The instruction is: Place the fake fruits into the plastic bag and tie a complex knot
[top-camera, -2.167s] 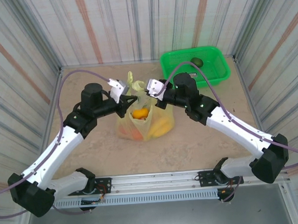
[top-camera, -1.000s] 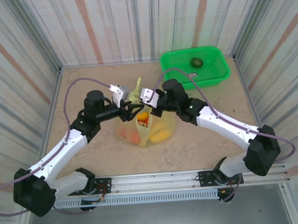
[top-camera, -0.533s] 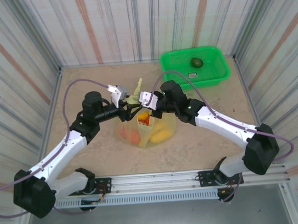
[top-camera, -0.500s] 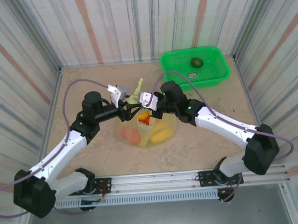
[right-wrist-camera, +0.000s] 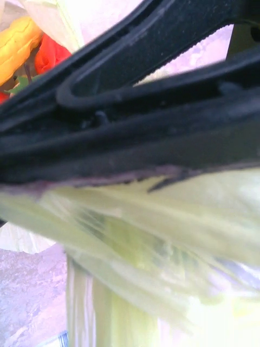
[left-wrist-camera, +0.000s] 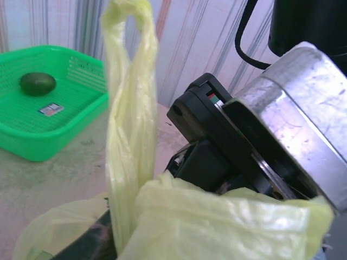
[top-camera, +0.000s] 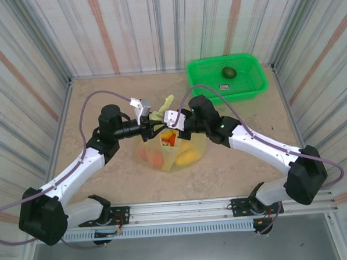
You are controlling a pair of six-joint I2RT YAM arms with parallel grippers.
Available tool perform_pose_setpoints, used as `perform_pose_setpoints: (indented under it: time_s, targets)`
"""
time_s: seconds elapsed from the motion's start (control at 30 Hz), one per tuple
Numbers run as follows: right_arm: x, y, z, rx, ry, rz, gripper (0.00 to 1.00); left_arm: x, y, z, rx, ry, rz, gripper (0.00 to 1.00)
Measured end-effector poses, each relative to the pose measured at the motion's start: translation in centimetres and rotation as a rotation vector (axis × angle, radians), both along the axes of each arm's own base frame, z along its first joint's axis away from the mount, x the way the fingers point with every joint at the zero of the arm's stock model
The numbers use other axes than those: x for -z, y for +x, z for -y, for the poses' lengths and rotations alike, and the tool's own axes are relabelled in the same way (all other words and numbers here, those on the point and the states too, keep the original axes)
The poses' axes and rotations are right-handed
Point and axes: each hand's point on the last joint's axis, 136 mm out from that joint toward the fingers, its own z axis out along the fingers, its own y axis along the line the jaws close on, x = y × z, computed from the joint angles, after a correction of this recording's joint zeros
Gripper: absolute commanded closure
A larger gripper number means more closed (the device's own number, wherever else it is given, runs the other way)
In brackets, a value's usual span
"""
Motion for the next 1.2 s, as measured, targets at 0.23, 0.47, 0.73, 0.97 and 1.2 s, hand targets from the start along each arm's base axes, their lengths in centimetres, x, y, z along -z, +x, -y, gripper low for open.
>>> perform_pose_setpoints:
  time_s: [0.23, 0.47, 0.73, 0.97, 1.2]
  targets:
    - [-0.3, 0.2, 0.5, -0.001, 0.012, -0.006, 1.00, -0.3, -0.5, 0.2, 0.037, -0.007, 0.019, 1.00]
    - [-1.2, 0.2, 1.4, 0.008, 0.045, -0.010, 0.42, -0.3, -0.5, 0.1, 0.036, -0.002, 0.036, 1.00]
    - [-8.7, -1.3, 5.2, 0.101, 0.362, -0.123, 0.25, -0.7, -0.2, 0.2, -0.027, 0.047, 0.135, 1.00]
    - [-13.8, -1.3, 5.4, 0.192, 0.502, -0.419, 0.42, 0.7, -0.5, -0.1, -0.052, 0.082, 0.200, 1.00]
    - [-15.0, 0.3, 5.0, 0.335, 0.526, -0.773, 0.31, 0.5, -1.0, 0.4, -0.040, 0.097, 0.257, 1.00]
